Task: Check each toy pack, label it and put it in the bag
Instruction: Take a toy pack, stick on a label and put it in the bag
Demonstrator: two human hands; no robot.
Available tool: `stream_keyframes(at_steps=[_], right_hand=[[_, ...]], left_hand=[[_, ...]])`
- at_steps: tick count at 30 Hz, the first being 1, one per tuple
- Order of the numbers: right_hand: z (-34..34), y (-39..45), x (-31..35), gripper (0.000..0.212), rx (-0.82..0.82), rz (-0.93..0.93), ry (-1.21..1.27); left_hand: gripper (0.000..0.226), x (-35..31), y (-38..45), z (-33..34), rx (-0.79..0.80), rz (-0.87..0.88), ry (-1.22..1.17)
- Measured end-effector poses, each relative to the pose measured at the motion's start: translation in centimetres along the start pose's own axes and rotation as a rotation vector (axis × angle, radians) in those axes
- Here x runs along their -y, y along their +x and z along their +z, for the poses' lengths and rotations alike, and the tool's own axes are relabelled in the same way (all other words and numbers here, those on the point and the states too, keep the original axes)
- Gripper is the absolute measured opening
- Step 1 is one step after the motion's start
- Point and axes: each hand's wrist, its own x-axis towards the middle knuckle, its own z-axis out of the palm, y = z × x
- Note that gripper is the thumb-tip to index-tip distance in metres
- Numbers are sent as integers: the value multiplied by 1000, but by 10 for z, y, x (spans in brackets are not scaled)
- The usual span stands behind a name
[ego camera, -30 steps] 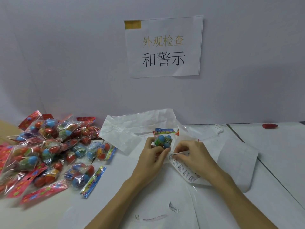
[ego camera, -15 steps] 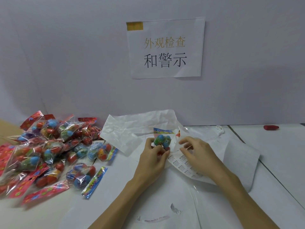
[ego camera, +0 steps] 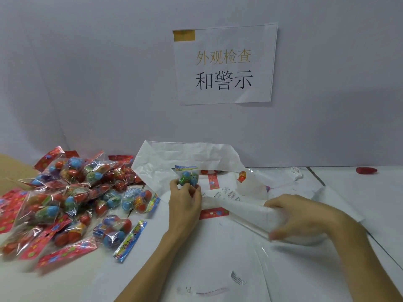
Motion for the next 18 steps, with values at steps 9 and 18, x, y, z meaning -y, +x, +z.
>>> stream_keyframes(at_steps=[9, 18], right_hand=[[13, 19, -6, 29, -263, 157, -88], [26, 54, 1, 29, -783, 220, -90]], left_hand=[[21, -9, 4, -7, -122, -20, -125], [25, -10, 5, -9, -43, -182, -341]])
